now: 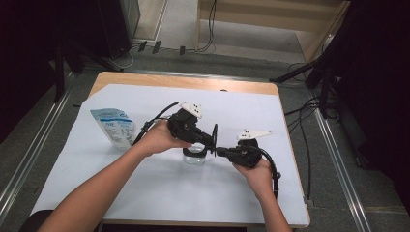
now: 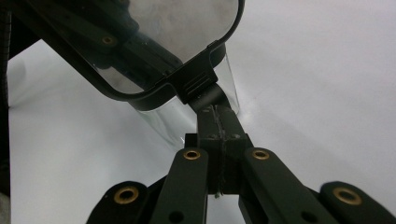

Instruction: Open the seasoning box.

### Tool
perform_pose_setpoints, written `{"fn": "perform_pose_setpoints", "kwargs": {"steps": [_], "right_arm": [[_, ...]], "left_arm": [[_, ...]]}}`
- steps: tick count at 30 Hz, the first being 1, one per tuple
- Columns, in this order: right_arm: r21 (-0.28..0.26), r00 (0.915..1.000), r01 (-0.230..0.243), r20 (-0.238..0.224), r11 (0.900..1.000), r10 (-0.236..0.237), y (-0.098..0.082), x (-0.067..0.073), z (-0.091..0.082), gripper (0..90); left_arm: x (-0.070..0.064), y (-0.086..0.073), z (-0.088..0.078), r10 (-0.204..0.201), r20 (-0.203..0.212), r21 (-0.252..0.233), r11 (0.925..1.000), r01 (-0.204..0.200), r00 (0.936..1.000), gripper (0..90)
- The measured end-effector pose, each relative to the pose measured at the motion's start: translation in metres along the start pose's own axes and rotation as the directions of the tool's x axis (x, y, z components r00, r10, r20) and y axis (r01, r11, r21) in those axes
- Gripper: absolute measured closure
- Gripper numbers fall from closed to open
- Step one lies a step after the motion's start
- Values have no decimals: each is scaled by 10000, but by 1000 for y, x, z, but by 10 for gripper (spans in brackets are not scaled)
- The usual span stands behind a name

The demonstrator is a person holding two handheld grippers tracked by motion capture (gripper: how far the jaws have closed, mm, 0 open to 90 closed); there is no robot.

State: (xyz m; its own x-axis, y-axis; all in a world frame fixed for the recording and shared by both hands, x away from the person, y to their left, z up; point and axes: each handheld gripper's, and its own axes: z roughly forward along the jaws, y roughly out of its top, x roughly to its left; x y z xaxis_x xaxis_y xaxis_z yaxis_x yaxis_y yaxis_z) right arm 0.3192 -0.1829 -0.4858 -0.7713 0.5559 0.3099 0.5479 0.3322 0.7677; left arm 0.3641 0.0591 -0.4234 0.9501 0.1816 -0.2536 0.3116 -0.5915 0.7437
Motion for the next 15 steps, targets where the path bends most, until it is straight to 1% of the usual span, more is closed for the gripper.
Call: {"fn": "perform_pose_setpoints", "kwargs": {"steps": [12, 15], "right_arm": [[18, 10000, -68, -11, 10000, 68, 0, 0, 0, 900], [2, 10000, -57, -10, 10000, 57, 0, 0, 0, 900]], "left_arm": [[1, 1, 7, -98, -58, 54, 9999, 99, 9999, 834], [2, 1, 8, -106, 14, 86, 9999, 106, 9999, 835]]}}
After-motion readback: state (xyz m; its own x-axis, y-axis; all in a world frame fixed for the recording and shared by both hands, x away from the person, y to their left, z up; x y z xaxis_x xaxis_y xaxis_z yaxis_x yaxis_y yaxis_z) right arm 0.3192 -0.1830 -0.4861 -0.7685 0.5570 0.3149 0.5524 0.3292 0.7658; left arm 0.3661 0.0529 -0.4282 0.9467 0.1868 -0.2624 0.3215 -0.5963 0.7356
